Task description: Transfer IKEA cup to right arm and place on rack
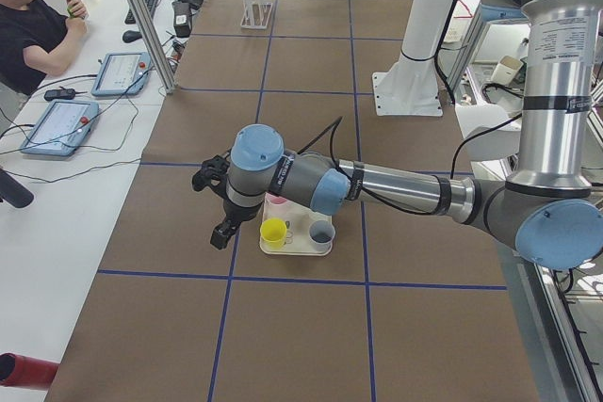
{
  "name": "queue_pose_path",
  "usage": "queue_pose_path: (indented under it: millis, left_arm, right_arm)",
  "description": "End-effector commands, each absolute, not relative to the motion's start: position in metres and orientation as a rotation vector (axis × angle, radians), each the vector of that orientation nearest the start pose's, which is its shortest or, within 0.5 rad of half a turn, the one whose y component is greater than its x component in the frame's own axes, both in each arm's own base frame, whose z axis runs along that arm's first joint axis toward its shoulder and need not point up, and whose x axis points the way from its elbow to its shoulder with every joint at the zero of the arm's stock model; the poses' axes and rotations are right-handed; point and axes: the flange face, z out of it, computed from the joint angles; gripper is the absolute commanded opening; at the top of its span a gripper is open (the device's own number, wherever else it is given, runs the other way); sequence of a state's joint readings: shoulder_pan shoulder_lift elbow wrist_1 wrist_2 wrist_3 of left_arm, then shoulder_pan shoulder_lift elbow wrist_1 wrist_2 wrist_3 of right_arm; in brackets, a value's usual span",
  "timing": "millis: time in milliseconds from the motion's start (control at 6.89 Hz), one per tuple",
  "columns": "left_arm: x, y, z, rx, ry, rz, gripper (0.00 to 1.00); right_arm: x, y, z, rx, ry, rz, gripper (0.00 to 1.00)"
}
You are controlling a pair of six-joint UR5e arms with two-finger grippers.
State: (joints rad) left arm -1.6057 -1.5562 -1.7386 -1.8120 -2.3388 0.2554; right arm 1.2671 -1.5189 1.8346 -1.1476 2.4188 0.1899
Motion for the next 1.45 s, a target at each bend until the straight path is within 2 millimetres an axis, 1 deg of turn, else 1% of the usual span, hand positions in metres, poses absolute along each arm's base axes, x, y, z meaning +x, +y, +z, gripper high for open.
queue_pose_path:
  millis: [0, 145, 290, 435, 580, 725, 870, 1015, 1161, 1306]
  left_arm:
    - [-0.076, -0.499, 0.553, 0.502, 0.711, 0.377, 1.00]
    - [-0.050, -0.502, 0.552, 0.485, 0.726, 0.425, 1.00]
    - [-0.042, -0.500, 0.559, 0.447, 0.744, 0.387, 1.00]
    - [-0.039, -0.496, 0.560, 0.425, 0.768, 0.282, 1.00]
    - [-0.021, -0.480, 0.571, 0.420, 0.795, 0.240, 1.00]
    - [0.010, -0.460, 0.579, 0.412, 0.840, 0.178, 1.00]
    - [0.027, -0.435, 0.588, 0.423, 0.877, 0.133, 1.00]
    - [0.032, -0.421, 0.596, 0.419, 0.884, 0.118, 1.00]
    - [0.035, -0.416, 0.601, 0.403, 0.881, 0.115, 1.00]
    - [0.049, -0.415, 0.611, 0.360, 0.877, 0.095, 1.00]
  right_arm:
    - [-0.219, -0.533, 0.344, 0.510, -1.074, -0.548, 0.98]
    - [-0.283, -0.545, 0.286, 0.533, -1.125, -0.641, 0.98]
    - [-0.308, -0.545, 0.267, 0.542, -1.137, -0.674, 0.94]
    - [-0.331, -0.554, 0.242, 0.606, -1.132, -0.694, 0.94]
    - [-0.358, -0.552, 0.232, 0.653, -1.134, -0.715, 0.90]
    - [-0.380, -0.548, 0.219, 0.689, -1.135, -0.694, 0.89]
    - [-0.405, -0.537, 0.197, 0.739, -1.142, -0.634, 0.90]
    - [-0.432, -0.519, 0.179, 0.819, -1.161, -0.557, 0.90]
    - [-0.452, -0.508, 0.178, 0.902, -1.212, -0.485, 0.89]
    - [-0.468, -0.508, 0.193, 0.968, -1.289, -0.489, 0.89]
